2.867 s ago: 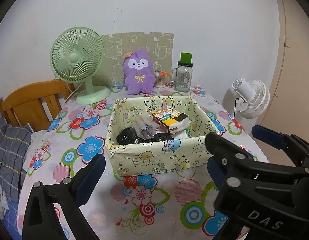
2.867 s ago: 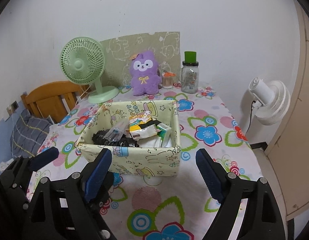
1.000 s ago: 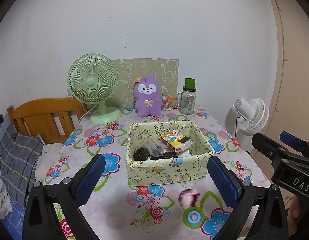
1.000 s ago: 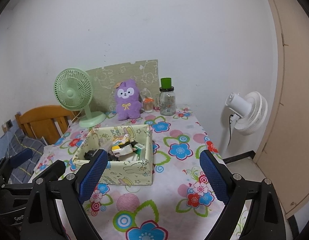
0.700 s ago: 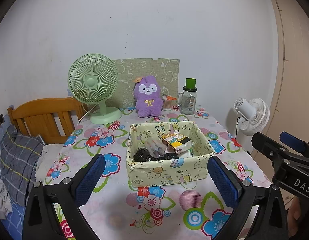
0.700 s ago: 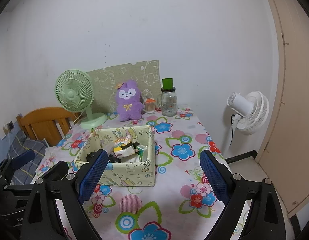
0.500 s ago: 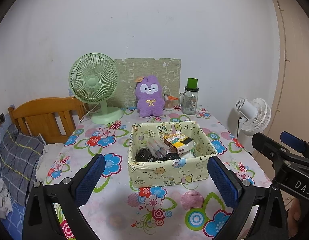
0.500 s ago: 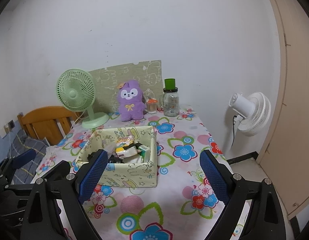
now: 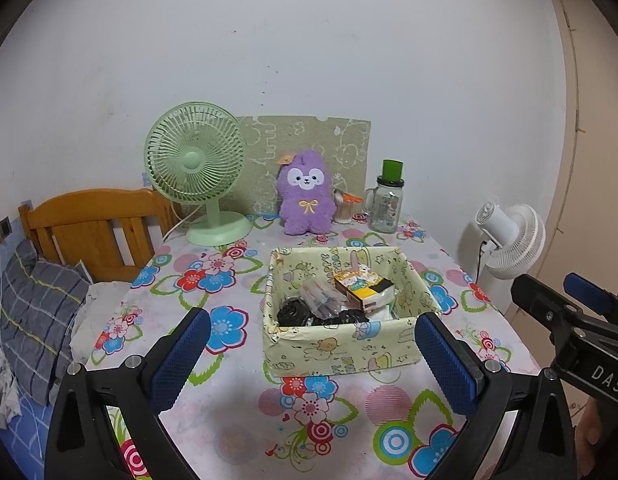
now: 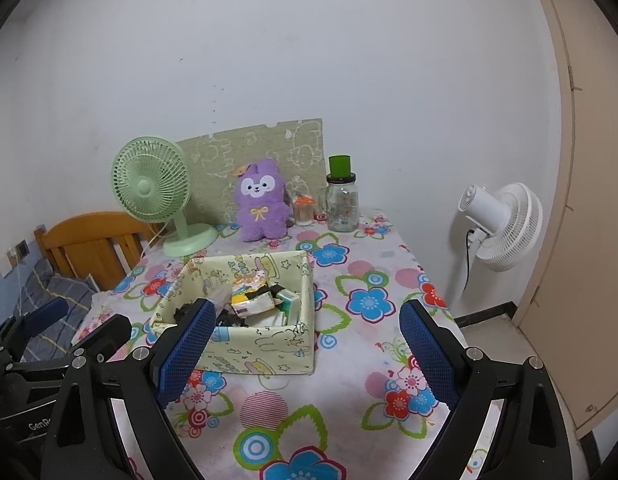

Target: Organize soft objects

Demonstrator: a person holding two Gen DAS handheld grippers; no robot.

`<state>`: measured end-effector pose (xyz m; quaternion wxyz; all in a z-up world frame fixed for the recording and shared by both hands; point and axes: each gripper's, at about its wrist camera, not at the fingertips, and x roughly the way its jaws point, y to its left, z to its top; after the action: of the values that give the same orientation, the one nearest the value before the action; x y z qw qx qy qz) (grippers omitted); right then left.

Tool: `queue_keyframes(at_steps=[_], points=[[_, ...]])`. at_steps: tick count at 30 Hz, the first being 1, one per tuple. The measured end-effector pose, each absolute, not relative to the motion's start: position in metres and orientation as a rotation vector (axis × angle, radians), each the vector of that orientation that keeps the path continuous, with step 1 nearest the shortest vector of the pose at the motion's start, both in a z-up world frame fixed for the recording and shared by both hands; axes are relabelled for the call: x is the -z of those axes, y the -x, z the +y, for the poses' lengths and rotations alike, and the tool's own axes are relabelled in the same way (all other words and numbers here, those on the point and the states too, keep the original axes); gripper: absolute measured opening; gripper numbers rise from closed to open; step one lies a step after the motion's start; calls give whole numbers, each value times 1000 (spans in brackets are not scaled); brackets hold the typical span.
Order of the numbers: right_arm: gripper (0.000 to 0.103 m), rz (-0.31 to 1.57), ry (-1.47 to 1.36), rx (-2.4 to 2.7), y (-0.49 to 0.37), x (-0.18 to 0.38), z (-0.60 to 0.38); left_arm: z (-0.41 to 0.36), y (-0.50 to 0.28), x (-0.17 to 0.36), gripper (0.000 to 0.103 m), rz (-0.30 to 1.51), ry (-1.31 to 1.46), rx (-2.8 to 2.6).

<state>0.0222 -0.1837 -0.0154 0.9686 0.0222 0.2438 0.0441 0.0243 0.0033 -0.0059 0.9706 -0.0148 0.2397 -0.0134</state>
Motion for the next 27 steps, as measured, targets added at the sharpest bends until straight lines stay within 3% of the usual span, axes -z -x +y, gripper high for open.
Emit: queue_keyframes(at_steps=[27], points=[[95,474,-25,-104,-23,11,-176,7,-23,2,103,472,47,15]])
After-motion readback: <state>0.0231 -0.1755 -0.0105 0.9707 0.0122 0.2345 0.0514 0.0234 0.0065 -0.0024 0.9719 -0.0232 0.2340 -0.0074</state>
